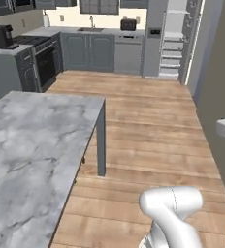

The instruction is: There is a bowl on the dining counter. Grab a lemon wedge from the fridge and place it in the bowl. Then get the liquor bottle and glass cup from the cabinet and place them next to the bowl.

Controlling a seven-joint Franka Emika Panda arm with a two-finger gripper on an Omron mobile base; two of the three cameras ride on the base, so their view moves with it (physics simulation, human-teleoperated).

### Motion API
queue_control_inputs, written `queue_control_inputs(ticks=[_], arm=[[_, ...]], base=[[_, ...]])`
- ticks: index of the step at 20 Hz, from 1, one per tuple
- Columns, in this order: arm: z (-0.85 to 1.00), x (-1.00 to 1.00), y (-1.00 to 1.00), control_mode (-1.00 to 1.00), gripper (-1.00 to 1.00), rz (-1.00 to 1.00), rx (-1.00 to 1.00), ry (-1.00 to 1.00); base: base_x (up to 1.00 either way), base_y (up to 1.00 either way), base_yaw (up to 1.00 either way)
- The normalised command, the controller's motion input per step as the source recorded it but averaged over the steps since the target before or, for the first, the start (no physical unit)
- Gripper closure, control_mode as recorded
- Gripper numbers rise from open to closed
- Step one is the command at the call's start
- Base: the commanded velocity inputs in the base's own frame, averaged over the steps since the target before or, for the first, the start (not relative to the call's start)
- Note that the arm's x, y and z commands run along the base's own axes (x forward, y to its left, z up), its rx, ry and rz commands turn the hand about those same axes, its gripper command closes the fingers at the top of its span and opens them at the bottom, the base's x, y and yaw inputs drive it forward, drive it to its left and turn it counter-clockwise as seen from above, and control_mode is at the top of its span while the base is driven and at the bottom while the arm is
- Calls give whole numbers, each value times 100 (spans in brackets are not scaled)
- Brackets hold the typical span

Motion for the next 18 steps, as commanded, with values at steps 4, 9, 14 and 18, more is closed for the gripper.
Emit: queue_control_inputs(ticks=[4, 9, 14, 18], arm=[[0, 0, 0, 100, -100, 0, 0, 0], [0, 0, 0, 100, -100, 0, 0, 0], [0, 0, 0, 100, -100, 0, 0, 0], [0, 0, 0, 100, -100, 0, 0, 0]], base=[[72, -92, 27], [71, -93, 27], [76, -91, 26], [88, -85, 25]])
